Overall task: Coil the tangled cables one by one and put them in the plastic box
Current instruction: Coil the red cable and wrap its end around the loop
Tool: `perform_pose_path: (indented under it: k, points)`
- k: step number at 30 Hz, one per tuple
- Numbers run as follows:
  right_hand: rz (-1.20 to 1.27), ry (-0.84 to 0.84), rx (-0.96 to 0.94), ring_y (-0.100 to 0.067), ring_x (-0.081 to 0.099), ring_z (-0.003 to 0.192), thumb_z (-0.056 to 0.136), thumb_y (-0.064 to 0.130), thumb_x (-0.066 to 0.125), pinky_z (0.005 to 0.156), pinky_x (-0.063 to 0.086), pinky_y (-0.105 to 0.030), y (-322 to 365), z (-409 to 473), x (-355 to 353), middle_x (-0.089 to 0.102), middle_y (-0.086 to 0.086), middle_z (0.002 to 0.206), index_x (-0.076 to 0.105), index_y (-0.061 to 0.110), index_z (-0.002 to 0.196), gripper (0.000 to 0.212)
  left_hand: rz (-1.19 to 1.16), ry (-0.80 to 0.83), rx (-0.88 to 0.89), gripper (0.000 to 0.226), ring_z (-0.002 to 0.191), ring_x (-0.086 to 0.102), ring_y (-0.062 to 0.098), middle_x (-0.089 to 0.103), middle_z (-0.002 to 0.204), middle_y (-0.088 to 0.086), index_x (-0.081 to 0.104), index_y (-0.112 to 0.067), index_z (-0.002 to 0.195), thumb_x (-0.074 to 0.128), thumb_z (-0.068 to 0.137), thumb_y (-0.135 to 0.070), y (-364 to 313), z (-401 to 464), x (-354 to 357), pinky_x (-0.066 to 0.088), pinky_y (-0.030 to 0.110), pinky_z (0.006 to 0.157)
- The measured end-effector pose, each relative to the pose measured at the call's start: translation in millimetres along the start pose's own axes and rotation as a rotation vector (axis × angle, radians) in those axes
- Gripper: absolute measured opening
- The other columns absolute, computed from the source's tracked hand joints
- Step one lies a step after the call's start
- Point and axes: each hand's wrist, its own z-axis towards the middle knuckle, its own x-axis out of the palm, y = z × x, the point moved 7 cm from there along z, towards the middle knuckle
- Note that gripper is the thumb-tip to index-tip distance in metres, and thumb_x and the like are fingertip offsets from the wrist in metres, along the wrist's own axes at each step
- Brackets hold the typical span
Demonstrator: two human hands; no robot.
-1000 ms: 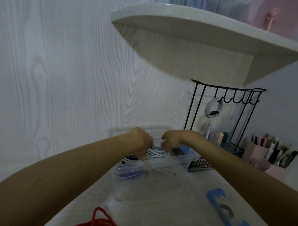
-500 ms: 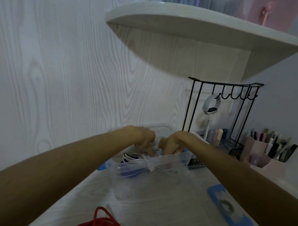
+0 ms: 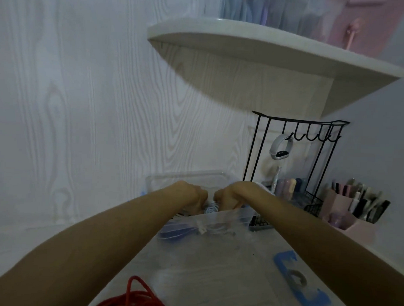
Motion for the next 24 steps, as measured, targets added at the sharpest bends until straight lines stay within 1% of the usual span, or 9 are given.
perform_pose_path:
  k: [2, 6, 9, 12, 15, 17, 21, 22, 24]
  points:
    - [0.124, -0.004, -0.023, -0.026, 0.06, 0.1, 0.091, 0.022, 0.061, 0.085, 0.052, -0.032, -1.3, -12.5, -3.1, 0.049, -0.014, 0.131, 0.03, 0.001, 0.139, 0.061, -0.165, 0.031, -0.056, 0.045, 0.106, 0.059, 0.031, 0.06, 0.121, 0.014, 0.059, -0.004, 0.12, 0.052, 0.094, -0.04, 7.2, -9.6, -8.0, 0.049, 0.036, 0.083]
    - [0.235, -0.14, -0.087, -0.036, 0.057, 0.112, 0.093, 0.005, 0.051, 0.092, 0.051, -0.038, -3.8, -48.1, -14.9, 0.053, -0.024, 0.132, 0.04, -0.006, 0.136, 0.046, -0.248, -0.08, -0.141, 0.046, 0.105, 0.056, 0.026, 0.053, 0.134, 0.015, 0.049, -0.006, 0.135, 0.049, 0.097, -0.032, 18.4, -48.2, -37.8, 0.05, 0.036, 0.09]
    - [0.196, -0.345, -0.211, -0.027, 0.056, 0.108, 0.094, 0.004, 0.046, 0.078, 0.046, -0.024, 0.1, -89.3, -19.2, 0.056, -0.014, 0.128, 0.052, 0.008, 0.131, 0.038, -0.256, -0.194, -0.178, 0.039, 0.114, 0.055, 0.026, 0.055, 0.133, 0.009, 0.055, -0.012, 0.13, 0.045, 0.098, -0.031, 18.5, -89.1, -50.1, 0.044, 0.04, 0.1]
    - [0.203, -0.631, -0.337, -0.022, 0.058, 0.107, 0.095, 0.011, 0.044, 0.084, 0.045, -0.027, 13.5, -138.1, -13.8, 0.06, -0.005, 0.121, 0.063, 0.02, 0.118, 0.031, -0.268, -0.44, -0.187, 0.03, 0.107, 0.059, 0.022, 0.062, 0.121, -0.001, 0.063, -0.024, 0.118, 0.046, 0.096, -0.034, 14.5, -146.6, -57.6, 0.048, 0.036, 0.089]
    - [0.232, -0.613, -0.445, -0.02, 0.059, 0.103, 0.093, 0.009, 0.047, 0.085, 0.045, -0.027, 42.0, -164.5, 15.6, 0.063, -0.006, 0.118, 0.068, 0.016, 0.11, 0.028, -0.316, -0.669, -0.263, 0.025, 0.094, 0.063, 0.022, 0.069, 0.106, -0.001, 0.068, -0.024, 0.107, 0.05, 0.093, -0.033, 16.6, -197.8, -47.4, 0.046, 0.03, 0.074]
    - [0.242, -0.443, -0.462, -0.022, 0.057, 0.109, 0.093, 0.011, 0.05, 0.088, 0.043, -0.026, 63.4, -166.2, 44.6, 0.061, -0.007, 0.122, 0.065, 0.013, 0.116, 0.028, -0.393, -0.604, -0.356, 0.025, 0.093, 0.063, 0.024, 0.069, 0.104, 0.003, 0.068, -0.021, 0.105, 0.053, 0.091, -0.035, 20.9, -215.9, -20.2, 0.044, 0.03, 0.073]
    - [0.105, -0.121, -0.459, -0.024, 0.042, 0.13, 0.095, 0.034, 0.052, 0.107, 0.032, -0.031, 109.3, -165.9, 116.9, 0.042, -0.006, 0.146, 0.034, 0.017, 0.145, 0.056, -0.464, -0.217, -0.411, 0.056, 0.108, 0.057, 0.027, 0.059, 0.122, 0.009, 0.056, -0.009, 0.12, 0.045, 0.092, -0.056, 13.8, -231.5, 63.0, 0.044, 0.034, 0.087]
    - [0.085, -0.105, -0.49, -0.026, 0.042, 0.13, 0.093, 0.036, 0.053, 0.109, 0.033, -0.035, 121.0, -168.7, 133.3, 0.041, -0.006, 0.145, 0.033, 0.019, 0.145, 0.058, -0.456, -0.155, -0.419, 0.061, 0.109, 0.056, 0.027, 0.057, 0.123, 0.009, 0.054, -0.008, 0.119, 0.046, 0.09, -0.06, 7.9, -237.2, 84.4, 0.043, 0.034, 0.088]
    - [0.072, -0.177, -0.531, -0.03, 0.046, 0.125, 0.09, 0.033, 0.057, 0.106, 0.037, -0.042, 135.8, -175.5, 153.6, 0.043, -0.007, 0.142, 0.041, 0.022, 0.14, 0.053, -0.423, -0.144, -0.427, 0.049, 0.101, 0.058, 0.026, 0.061, 0.117, 0.009, 0.055, -0.012, 0.106, 0.051, 0.088, -0.058, -0.7, -248.5, 116.7, 0.044, 0.033, 0.081]
